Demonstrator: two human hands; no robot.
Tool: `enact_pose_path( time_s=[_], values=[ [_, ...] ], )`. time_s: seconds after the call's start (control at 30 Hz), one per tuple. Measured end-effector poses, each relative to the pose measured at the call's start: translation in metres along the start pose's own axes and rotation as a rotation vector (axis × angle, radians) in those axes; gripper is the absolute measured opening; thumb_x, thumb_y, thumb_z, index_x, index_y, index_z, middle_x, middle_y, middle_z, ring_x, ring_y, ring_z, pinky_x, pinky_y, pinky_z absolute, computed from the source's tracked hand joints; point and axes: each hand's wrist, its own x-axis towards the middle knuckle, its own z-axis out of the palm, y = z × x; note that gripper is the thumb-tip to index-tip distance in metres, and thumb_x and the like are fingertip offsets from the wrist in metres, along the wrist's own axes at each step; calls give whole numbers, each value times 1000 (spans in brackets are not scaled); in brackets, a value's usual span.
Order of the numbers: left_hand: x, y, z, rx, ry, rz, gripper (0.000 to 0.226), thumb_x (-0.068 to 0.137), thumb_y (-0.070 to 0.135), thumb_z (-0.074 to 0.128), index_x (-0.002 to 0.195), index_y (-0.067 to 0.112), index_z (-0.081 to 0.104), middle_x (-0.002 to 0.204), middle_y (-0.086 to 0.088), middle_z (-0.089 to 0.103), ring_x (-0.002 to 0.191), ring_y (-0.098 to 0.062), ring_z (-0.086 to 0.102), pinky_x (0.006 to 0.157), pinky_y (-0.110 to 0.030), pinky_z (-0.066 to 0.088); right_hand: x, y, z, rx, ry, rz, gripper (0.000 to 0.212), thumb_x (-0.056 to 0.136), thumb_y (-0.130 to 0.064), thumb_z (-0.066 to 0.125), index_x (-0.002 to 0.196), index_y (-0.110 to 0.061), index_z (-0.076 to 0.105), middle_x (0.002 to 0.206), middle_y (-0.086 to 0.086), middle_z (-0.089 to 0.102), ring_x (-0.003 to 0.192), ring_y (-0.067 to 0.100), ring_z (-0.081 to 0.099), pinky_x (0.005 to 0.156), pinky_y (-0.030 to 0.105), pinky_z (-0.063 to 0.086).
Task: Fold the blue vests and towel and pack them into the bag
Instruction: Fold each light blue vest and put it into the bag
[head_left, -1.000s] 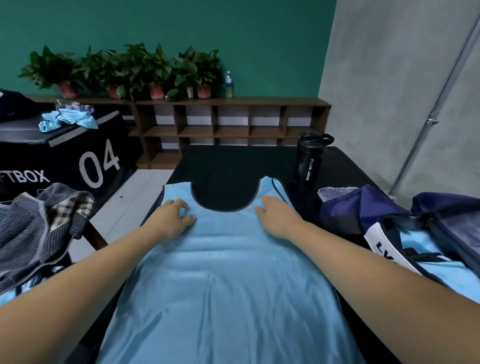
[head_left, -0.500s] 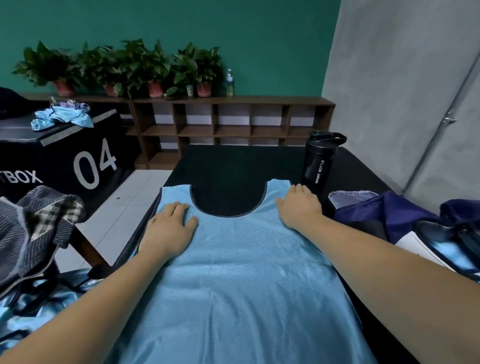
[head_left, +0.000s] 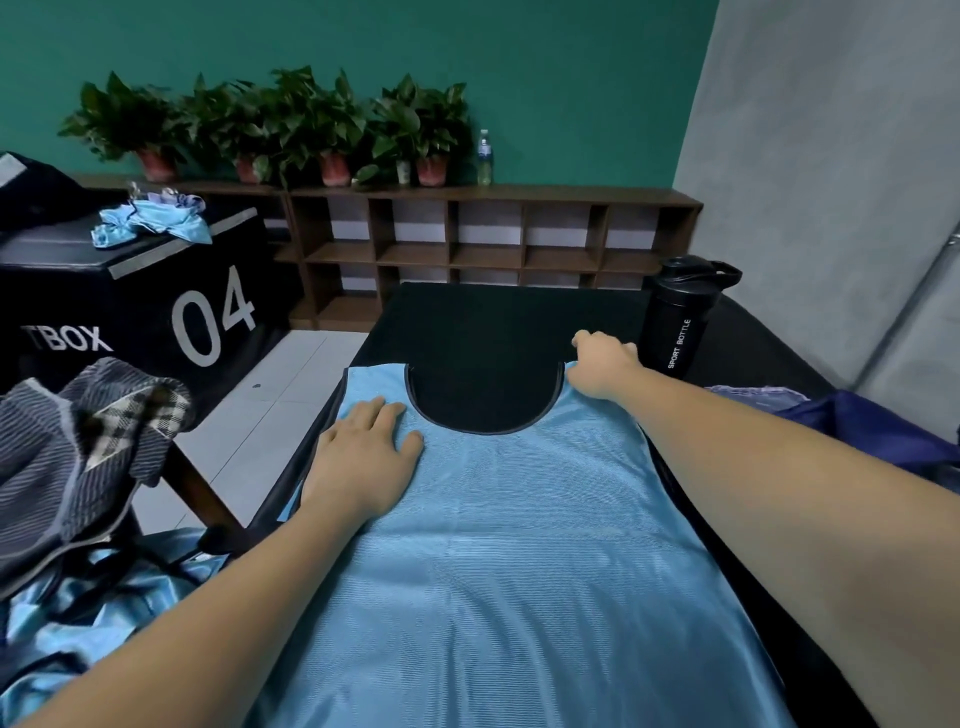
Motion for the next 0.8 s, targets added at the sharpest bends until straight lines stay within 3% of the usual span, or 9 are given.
enact_pose_path(
  time_s=[0.17,0.33,0.43,0.6,0.7,0.8],
  values=[
    [-1,2,1,2,15,8,64,103,62,25,158,33,37,165,9,36,154,-15,30,127,-46,25,-8,-2,-17,-42,4,29,14,93,-18,55,105,-17,64,101,4,66,108,32,61,101,47,34],
    [-3,4,-3,10,11,5,61,104,61,27,156,32,39,160,11,39,151,-15,33,125,-45,27,-66,-20,-19,-229,298,-80,20,94,-24,60,112,-18,64,116,6,59,115,31,54,104,42,35],
    [-4,4,-4,7,11,4,60,104,61,27,155,32,41,157,11,42,148,-15,35,123,-45,28,-110,-20,-4,-179,421,-148,15,95,-29,62,106,-19,58,107,4,62,107,29,59,105,40,37],
    [-2,4,-5,-4,-23,9,63,102,63,27,155,31,41,159,10,42,150,-16,35,124,-48,29,-165,-7,41,-166,498,-195,20,82,-22,70,94,-18,54,87,2,56,84,29,54,80,44,40],
    [7,3,-8,9,-27,-8,56,103,59,38,150,30,49,154,6,48,144,-21,42,119,-48,33,-165,-5,46,-113,519,-181,21,81,-16,70,94,-17,53,89,3,54,85,30,53,77,44,38],
    [29,-5,-12,10,25,-12,40,103,47,48,133,24,59,137,-3,58,124,-29,55,104,-47,44,-166,-6,48,-46,538,-179,25,77,-12,75,90,-18,54,88,1,54,85,29,53,77,41,42]
  ],
)
